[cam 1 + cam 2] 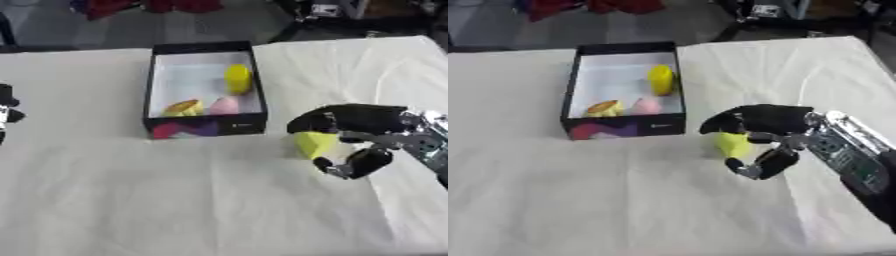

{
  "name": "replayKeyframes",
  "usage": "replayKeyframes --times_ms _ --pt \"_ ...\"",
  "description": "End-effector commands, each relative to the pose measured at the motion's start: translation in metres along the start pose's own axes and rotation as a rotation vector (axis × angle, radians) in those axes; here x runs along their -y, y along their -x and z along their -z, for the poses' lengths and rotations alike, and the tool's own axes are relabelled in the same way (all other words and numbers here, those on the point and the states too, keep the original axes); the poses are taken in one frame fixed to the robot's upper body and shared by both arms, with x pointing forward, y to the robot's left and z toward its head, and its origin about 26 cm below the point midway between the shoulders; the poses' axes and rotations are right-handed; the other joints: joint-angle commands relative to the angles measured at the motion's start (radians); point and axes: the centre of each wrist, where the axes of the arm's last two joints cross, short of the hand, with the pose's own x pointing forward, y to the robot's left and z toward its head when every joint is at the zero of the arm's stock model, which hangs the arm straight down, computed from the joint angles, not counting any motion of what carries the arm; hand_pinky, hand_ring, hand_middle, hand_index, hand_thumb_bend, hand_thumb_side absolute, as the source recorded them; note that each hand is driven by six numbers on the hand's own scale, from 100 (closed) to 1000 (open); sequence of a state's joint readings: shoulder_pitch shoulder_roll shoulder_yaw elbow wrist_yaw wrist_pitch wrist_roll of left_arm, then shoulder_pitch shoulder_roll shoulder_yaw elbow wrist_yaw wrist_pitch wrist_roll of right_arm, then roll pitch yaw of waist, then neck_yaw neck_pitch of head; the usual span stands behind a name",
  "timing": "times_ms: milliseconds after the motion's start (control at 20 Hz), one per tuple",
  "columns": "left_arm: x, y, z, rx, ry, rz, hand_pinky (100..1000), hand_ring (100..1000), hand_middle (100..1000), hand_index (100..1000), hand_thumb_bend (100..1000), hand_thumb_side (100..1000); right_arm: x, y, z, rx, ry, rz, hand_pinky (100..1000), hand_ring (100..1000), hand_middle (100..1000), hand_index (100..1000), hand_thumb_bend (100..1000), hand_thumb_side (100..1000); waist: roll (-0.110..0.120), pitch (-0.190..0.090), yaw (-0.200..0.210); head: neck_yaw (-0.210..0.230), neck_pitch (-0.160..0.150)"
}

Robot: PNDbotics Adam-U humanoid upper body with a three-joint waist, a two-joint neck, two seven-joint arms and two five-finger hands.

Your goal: Pick up objects on the table and place them in the box.

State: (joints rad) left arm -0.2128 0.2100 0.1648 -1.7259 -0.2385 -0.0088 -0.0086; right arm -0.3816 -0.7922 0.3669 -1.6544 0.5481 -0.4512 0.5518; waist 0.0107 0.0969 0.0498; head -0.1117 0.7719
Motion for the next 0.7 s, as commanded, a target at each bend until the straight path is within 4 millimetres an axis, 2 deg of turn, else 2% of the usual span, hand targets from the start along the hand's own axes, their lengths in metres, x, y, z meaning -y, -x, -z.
replayKeyframes --times_ms 50,400,700 --pt "-0.006 -0.006 0.004 0.027 -0.004 0.014 628 523 544 731 360 776 0.016 0.008 -0.01 -0.04 -0.034 0.011 921 942 931 988 100 301 -0.005 -0.01 0.0 0.004 -0.002" --pt "-0.005 -0.006 0.004 0.027 -0.001 0.01 628 524 545 731 360 777 0.008 0.025 -0.012 -0.11 -0.062 0.08 923 940 925 983 100 384 -0.002 -0.01 0.0 0.001 -0.002" --pt "-0.005 -0.006 0.004 0.026 0.001 0.01 628 524 545 731 360 777 0.004 0.032 -0.008 -0.123 -0.063 0.095 922 937 921 980 100 402 -0.001 -0.009 0.0 -0.001 -0.002"
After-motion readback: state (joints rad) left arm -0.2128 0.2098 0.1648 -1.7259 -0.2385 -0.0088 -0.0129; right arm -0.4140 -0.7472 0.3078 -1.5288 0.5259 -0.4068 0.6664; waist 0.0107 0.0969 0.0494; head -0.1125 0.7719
